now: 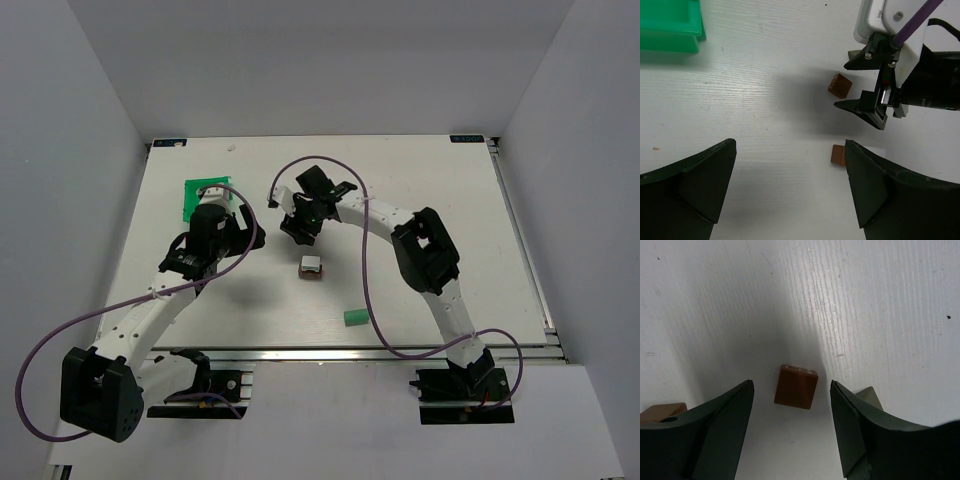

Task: Build the wood block tower

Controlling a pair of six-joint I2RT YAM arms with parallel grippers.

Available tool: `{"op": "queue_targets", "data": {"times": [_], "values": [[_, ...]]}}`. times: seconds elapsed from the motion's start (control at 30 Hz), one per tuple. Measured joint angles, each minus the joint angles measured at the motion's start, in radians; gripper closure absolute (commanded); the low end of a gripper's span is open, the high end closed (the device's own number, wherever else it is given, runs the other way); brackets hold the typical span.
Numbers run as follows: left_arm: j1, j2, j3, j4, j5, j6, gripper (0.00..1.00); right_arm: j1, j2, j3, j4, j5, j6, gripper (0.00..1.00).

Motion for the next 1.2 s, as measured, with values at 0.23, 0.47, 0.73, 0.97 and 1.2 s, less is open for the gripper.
{"op": "queue_targets", "data": {"times": [0.23,0.47,0.73,0.97,1.2], "values": [[0.000,0.000,0.000,0.000,0.001,0.003,0.02,-0.005,0.032,0.000,0.010,0.011,0.008,0.40],[0.000,0.000,0.000,0.000,0.001,0.003,0.02,-0.013,0.033,0.000,0.017,0.006,0.017,0.76],[0.000,0.000,0.000,-0.003,0.023,-0.005,0.02,-0.020,-0.024,-0.080,0.068,-0.054,-0.001,0.81],[0.000,-0.038,-0.006,0.027,0.149,-0.005,0.02,-0.035,-0.312,-0.212,0.146,-0.279,0.096,0.78],[0.000,-0.170,-0.053,0.133,0.351,0.005,0.02,-0.075,-0.611,-0.381,0.344,-0.666,0.334,0.78]]}}
